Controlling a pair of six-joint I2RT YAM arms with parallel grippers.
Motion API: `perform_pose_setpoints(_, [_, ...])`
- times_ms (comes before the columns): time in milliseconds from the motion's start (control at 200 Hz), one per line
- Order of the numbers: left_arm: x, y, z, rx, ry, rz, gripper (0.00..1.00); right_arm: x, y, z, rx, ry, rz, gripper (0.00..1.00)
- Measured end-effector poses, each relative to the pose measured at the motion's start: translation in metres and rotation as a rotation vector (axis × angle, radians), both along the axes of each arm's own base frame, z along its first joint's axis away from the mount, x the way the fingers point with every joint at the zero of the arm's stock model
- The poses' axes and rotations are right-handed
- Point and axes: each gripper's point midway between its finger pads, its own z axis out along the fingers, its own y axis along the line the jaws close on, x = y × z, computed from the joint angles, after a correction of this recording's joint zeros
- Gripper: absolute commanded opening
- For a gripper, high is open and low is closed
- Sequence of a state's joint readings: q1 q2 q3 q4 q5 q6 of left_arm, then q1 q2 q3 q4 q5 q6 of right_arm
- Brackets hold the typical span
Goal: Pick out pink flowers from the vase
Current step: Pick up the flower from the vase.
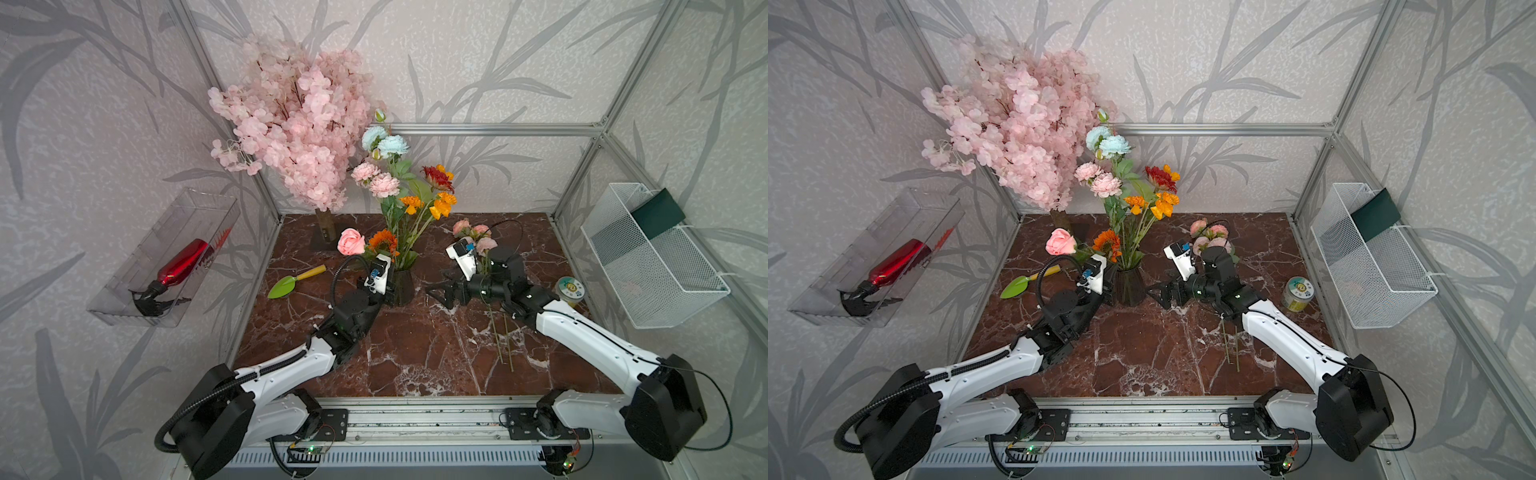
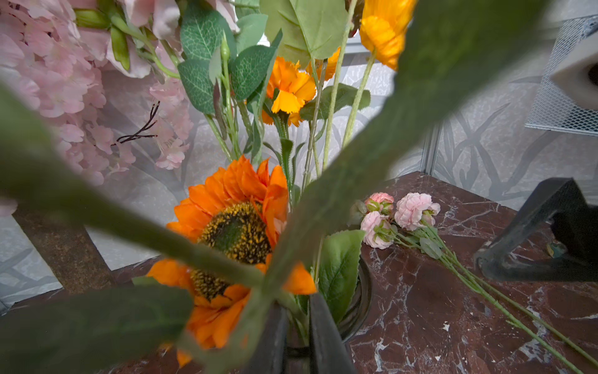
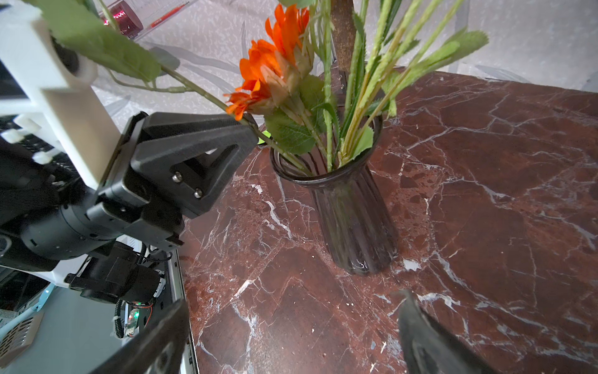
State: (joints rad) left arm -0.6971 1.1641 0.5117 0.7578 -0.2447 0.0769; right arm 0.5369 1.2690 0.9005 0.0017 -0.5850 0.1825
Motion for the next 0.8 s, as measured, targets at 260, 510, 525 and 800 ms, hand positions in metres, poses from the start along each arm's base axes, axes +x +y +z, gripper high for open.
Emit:
perform_pose_setpoints(260, [0.004, -0.005, 0.007, -0.008, -0.011, -0.016, 0.05, -0.001, 0.000, -0.002, -0.004, 0.007, 0.000, 0.99])
perform_pose_setpoints(510, [0.003, -0.013, 0.019, -0.014, -0.017, -0.055, 0.04, -0.001, 0.000, -0.002, -0.004, 0.007, 0.000, 0.99])
perform_pose_setpoints(525, [0.003, -0.013, 0.020, -0.013, -0.016, -0.056, 0.04, -0.001, 0.000, -0.002, -0.004, 0.007, 0.000, 0.99])
perform_pose_setpoints(800, [-0.004, -0.013, 0.057, -0.018, -0.025, -0.086, 0.04, -0.001, 0.000, -0.001, -0.003, 0.006, 0.000, 0.99])
